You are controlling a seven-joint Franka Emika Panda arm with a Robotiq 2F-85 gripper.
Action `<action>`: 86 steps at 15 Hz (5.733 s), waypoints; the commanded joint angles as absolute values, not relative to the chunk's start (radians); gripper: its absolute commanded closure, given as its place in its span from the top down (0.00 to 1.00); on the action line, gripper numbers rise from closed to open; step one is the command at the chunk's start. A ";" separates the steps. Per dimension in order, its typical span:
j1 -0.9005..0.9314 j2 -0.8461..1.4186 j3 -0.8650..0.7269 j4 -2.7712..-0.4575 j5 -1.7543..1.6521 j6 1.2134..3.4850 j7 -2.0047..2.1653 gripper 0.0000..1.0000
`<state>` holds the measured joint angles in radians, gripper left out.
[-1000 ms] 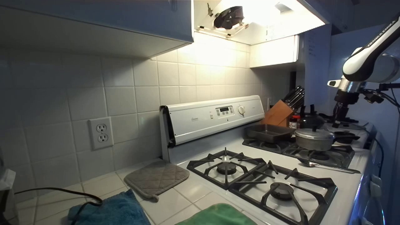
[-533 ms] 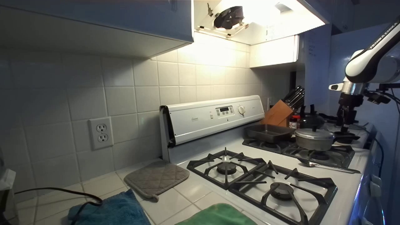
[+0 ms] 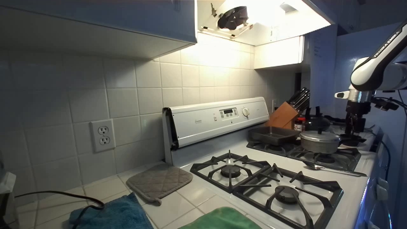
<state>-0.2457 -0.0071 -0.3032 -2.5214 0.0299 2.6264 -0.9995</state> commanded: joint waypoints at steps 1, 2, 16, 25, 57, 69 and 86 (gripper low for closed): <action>-0.255 0.054 -0.288 -2.497 0.040 2.661 -1.010 1.00; -0.256 0.064 -0.283 -2.498 0.049 2.677 -1.010 1.00; -0.283 0.155 -0.191 -2.446 0.243 2.702 -1.013 0.57; -0.297 0.169 -0.172 -2.432 0.235 2.706 -1.004 0.19; -0.312 0.166 -0.168 -2.432 0.266 2.725 -1.017 0.06; -0.342 0.159 -0.142 -2.448 0.356 2.779 -1.065 0.96; -0.371 0.106 -0.057 -2.503 0.863 2.820 -1.378 0.98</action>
<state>-0.3610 0.1485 -0.0756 -2.4733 0.7998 2.8309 -1.3177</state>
